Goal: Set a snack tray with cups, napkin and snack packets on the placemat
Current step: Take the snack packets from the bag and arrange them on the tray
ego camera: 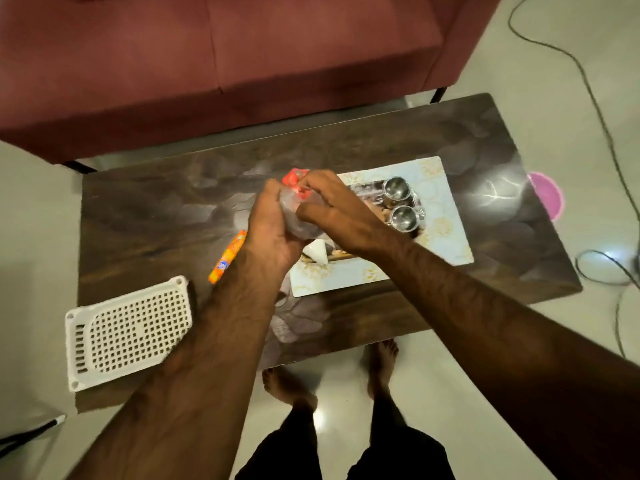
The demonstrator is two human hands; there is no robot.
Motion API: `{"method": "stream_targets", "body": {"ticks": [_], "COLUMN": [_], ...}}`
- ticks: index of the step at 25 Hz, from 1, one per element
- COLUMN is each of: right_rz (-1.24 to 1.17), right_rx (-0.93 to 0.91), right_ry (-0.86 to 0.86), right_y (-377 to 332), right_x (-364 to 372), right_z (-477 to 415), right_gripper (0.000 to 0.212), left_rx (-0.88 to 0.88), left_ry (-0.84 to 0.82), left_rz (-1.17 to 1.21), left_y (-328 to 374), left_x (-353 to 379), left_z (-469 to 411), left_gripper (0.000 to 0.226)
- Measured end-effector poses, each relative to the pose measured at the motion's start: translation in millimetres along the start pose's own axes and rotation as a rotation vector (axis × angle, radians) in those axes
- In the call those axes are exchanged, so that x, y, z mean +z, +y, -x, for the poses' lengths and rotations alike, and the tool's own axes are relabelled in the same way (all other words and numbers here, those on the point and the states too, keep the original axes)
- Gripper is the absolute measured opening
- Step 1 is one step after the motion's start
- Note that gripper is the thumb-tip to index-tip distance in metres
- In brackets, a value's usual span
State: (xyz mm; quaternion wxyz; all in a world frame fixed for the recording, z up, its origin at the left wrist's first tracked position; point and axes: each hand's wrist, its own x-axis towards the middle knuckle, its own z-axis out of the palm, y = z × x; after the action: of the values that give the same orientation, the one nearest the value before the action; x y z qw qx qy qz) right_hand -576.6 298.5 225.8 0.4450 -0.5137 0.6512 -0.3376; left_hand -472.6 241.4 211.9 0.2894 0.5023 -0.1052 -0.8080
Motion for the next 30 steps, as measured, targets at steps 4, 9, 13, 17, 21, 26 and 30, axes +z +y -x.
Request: {"method": "stream_targets", "body": {"ticks": [4,9,13,17,21,26,30], "right_rz": [-0.306,-0.298,-0.045,0.116,0.157,0.055,-0.042], "right_rx": [0.069,0.146,0.089,0.146,0.217,0.287,0.303], "right_ry": [0.159,0.222,0.340,0.406,0.490,0.586,0.673], "right_y": [23.9,60.9,103.0,142.0,172.8,205.5,230.2], "right_x": [-36.1,-98.5,-168.0,-221.8,-259.8,-287.3,-295.7], "right_z": [29.4,80.4,127.5,163.7,179.9,190.4,195.3], "right_gripper": [0.073,0.042,0.061,0.054,0.042,0.032,0.037], "left_rx": [0.002,0.007,-0.074,-0.183,-0.167,-0.027,0.088], "left_ry": [0.043,-0.042,-0.239,-0.308,-0.346,-0.349,-0.381], "left_rz": [-0.165,-0.299,-0.256,-0.369,-0.705,-0.941,-0.996], "left_y": [-32.6,-87.9,-157.4,-215.8,-255.7,-295.9,-322.0], "left_x": [50.8,124.1,186.6,231.9,266.9,293.8,303.9], "left_z": [-8.4,-8.2,-4.1,-4.7,-9.5,-25.7,-46.3], "left_gripper": [0.028,0.024,0.059,0.029,0.023,0.033,0.030]}}
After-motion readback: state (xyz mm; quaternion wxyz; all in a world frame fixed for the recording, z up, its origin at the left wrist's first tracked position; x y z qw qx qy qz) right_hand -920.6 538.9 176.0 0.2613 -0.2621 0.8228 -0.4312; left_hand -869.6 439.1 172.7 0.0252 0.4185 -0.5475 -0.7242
